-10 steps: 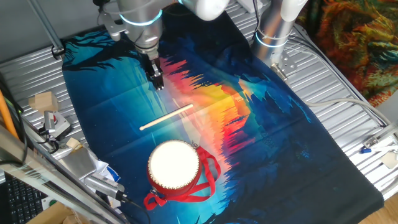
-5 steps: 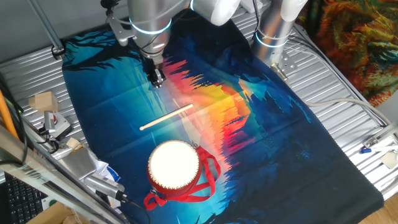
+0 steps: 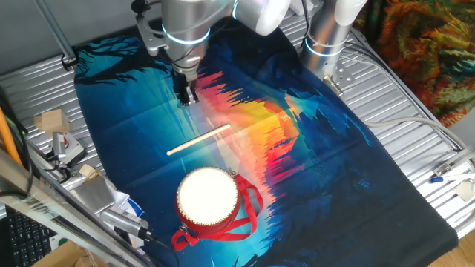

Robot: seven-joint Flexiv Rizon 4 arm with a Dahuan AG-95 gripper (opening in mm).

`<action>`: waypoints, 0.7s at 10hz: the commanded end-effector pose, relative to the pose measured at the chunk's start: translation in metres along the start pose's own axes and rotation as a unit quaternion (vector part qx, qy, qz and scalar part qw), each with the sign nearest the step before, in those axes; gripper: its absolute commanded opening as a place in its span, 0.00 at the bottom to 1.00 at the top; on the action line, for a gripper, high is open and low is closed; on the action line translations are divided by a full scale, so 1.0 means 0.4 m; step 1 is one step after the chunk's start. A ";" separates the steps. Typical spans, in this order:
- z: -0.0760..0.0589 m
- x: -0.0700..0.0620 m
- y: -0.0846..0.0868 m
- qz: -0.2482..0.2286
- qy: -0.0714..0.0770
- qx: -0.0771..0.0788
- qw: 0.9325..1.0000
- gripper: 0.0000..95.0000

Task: Play the drum

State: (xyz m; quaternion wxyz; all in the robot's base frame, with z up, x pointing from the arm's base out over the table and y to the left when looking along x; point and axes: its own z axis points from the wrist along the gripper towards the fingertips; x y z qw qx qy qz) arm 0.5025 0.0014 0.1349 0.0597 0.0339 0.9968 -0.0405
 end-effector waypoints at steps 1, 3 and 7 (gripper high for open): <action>0.021 0.002 0.002 -0.012 0.001 0.001 1.000 0.00; 0.020 -0.001 0.002 -0.036 0.003 0.002 0.999 0.00; 0.017 -0.001 0.001 -0.061 0.015 0.004 0.998 0.00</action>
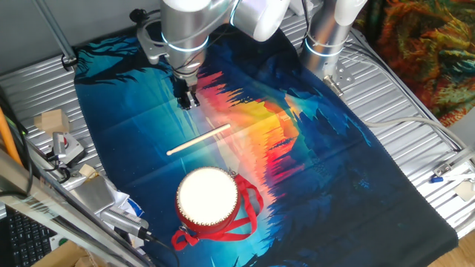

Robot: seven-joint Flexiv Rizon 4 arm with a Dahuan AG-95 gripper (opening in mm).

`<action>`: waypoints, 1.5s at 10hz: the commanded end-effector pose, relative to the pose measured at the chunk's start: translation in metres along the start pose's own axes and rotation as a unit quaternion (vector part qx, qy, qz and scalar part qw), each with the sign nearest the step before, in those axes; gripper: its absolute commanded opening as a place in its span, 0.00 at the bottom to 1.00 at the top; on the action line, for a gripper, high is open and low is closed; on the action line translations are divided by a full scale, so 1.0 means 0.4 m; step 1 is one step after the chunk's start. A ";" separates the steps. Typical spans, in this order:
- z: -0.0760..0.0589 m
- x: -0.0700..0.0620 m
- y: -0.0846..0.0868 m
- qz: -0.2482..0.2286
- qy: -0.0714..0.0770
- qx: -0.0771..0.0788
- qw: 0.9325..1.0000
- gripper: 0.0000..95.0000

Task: Play the drum

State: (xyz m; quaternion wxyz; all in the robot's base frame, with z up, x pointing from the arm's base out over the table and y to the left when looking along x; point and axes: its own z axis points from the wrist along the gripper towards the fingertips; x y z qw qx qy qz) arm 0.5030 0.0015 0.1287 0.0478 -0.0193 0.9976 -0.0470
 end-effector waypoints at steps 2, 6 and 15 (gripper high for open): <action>0.001 -0.001 0.000 -0.008 0.005 0.001 1.000 0.00; 0.000 -0.001 0.001 -0.007 0.004 0.001 1.000 0.00; 0.000 -0.001 0.001 -0.080 -0.001 0.032 0.996 0.00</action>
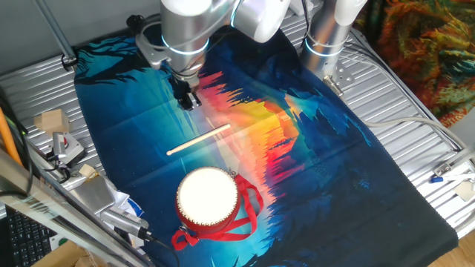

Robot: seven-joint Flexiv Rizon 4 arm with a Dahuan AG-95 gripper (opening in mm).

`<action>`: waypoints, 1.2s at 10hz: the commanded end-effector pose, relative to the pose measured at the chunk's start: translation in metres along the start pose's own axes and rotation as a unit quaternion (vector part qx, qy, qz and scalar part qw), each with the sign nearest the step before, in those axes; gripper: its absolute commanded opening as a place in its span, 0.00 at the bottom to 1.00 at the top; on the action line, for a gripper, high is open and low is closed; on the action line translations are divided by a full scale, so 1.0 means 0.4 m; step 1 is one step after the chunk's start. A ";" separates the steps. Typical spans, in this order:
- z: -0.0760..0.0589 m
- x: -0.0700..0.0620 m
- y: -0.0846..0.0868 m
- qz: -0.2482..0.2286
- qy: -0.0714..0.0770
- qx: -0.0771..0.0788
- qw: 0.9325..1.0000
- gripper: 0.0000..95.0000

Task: Play the drum

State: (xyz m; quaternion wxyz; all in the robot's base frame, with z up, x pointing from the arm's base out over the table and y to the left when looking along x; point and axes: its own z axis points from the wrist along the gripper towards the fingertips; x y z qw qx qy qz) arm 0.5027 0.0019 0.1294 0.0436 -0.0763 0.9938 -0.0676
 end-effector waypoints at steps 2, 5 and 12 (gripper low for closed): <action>0.001 -0.002 0.000 -0.049 -0.005 0.010 0.999 0.00; 0.001 -0.002 0.000 -0.054 -0.010 -0.006 0.998 0.00; 0.048 -0.016 0.104 0.060 -0.010 -0.046 0.997 0.00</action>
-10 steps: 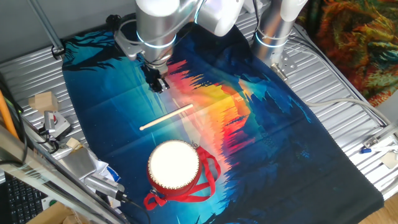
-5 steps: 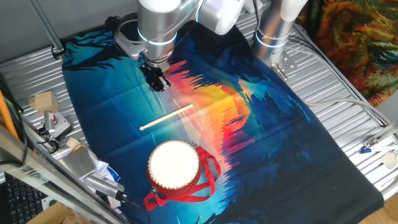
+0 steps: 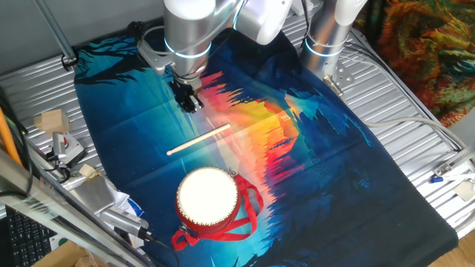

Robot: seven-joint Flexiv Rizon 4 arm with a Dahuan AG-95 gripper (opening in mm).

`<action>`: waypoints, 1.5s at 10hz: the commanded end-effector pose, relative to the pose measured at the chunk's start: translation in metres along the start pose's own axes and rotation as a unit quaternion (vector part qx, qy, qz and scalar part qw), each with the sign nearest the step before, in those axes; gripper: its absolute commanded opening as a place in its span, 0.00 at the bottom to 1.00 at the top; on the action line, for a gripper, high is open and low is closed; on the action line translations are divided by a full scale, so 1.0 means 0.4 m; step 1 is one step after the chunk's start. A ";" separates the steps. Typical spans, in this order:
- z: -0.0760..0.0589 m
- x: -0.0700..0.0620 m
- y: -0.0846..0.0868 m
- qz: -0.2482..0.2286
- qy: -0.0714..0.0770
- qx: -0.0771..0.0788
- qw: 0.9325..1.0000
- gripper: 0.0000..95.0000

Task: Play the drum

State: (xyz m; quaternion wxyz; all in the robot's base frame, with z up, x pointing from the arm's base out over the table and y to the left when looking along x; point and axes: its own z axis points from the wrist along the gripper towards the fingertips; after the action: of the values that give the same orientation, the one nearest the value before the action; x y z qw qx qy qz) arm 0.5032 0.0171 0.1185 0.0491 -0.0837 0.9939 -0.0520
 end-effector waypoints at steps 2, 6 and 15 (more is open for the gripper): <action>0.041 -0.019 0.105 0.089 -0.006 -0.050 0.995 0.00; 0.052 -0.018 0.112 0.092 0.000 -0.051 0.994 0.20; 0.061 -0.017 0.114 0.091 0.000 -0.049 0.995 0.20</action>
State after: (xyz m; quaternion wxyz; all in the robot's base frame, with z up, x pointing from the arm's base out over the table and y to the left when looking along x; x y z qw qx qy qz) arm 0.5060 0.0611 0.0896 0.0484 0.0052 0.9988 0.0020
